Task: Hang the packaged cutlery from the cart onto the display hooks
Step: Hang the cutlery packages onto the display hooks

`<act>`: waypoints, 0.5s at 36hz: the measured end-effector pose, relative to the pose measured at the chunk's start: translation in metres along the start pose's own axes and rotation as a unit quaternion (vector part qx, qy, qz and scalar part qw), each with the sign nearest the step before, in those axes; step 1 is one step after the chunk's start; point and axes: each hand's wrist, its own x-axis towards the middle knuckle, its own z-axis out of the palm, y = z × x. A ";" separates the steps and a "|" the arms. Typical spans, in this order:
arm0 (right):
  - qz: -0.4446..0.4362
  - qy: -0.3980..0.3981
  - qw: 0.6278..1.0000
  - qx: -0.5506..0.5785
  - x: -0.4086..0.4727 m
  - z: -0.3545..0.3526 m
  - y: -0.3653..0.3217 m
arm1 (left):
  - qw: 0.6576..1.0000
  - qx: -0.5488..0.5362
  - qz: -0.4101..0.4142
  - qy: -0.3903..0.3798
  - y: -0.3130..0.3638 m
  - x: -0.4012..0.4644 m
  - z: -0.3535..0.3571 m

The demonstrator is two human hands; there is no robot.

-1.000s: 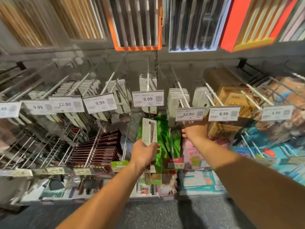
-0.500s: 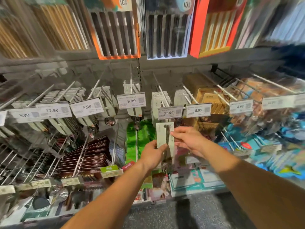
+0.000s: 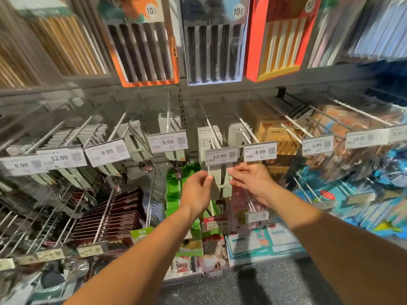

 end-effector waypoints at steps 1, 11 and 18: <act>0.001 -0.001 1.000 -0.001 0.000 0.000 0.000 | 1.000 0.002 0.008 0.005 -0.001 0.000 0.000; -0.044 0.029 0.998 0.020 0.006 0.011 -0.008 | 0.998 0.010 0.052 0.046 0.004 0.005 -0.007; -0.022 0.060 0.998 -0.021 0.015 0.015 -0.002 | 0.998 0.033 0.028 0.040 0.000 0.012 -0.007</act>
